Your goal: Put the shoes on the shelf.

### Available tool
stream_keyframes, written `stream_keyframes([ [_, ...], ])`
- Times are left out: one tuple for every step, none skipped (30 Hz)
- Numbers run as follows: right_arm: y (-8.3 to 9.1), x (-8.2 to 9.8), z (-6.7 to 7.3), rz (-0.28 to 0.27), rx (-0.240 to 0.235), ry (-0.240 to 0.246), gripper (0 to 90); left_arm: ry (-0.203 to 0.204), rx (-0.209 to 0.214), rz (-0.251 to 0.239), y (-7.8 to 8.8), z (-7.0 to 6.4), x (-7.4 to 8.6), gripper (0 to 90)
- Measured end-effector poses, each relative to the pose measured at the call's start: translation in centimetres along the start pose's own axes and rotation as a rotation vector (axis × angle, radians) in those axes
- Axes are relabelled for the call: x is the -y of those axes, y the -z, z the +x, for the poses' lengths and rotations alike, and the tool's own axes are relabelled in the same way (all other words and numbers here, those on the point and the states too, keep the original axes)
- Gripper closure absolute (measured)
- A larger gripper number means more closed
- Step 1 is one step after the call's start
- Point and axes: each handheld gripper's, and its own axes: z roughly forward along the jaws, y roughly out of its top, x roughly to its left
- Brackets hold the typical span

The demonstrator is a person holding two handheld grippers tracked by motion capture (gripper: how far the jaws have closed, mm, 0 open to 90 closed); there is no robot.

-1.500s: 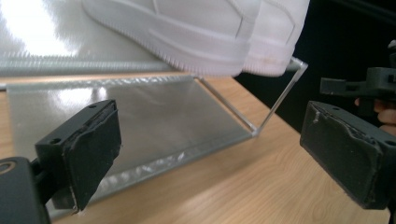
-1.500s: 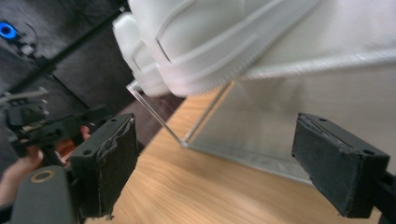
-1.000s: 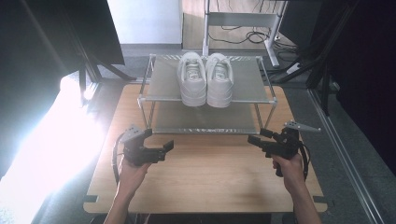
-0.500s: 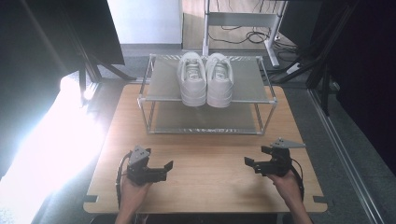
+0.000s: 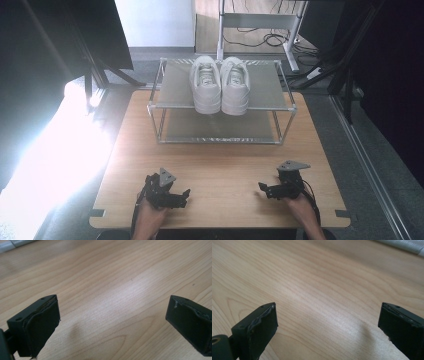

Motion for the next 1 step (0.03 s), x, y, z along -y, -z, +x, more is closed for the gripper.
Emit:
stream_keyframes([
  [-0.08,0.03,0.04,0.000,0.002,0.004,2.5,-0.004,0.002,0.007,-0.14,-0.10,0.02,0.0],
])
